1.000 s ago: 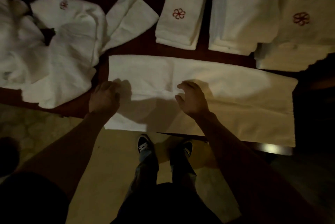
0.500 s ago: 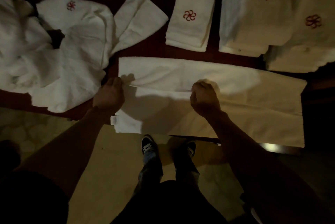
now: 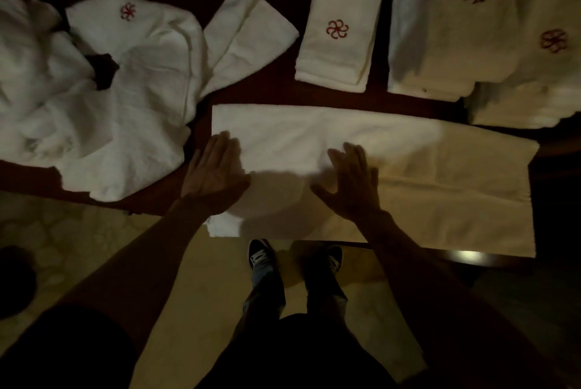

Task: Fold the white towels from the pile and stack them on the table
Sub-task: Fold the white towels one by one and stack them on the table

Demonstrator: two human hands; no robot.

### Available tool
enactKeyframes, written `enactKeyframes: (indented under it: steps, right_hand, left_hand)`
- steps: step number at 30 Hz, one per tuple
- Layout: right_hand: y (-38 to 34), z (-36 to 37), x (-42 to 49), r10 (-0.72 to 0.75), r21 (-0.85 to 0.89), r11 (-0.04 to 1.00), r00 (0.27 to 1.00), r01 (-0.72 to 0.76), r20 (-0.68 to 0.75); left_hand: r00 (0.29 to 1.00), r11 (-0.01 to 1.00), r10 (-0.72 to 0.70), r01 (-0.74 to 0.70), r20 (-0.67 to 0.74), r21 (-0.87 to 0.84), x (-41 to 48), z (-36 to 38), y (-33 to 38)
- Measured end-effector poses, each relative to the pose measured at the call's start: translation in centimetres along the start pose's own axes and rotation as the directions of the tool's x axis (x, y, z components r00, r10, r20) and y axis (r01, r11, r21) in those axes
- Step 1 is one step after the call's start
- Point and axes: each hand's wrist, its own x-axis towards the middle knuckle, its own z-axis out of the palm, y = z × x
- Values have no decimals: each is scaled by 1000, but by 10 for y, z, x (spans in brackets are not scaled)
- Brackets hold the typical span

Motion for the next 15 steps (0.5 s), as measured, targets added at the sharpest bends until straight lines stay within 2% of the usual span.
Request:
enactKeyframes:
  steps: [2,9,15]
  right_hand:
    - [-1,0,3,13,19,1000,1000,-14,17]
    - [-12,-5,22,64,11,998,997,-64,40]
    - [-27,-10,7,59,57,997,998,-57,-34]
  left_hand:
    - [999,999,-29,29,42,-15,3,5,-4]
    - [1000,999,-18,18,4,-27,20,-10,-11]
    - [988,989,106,-116,-111,-92,6,-13,-8]
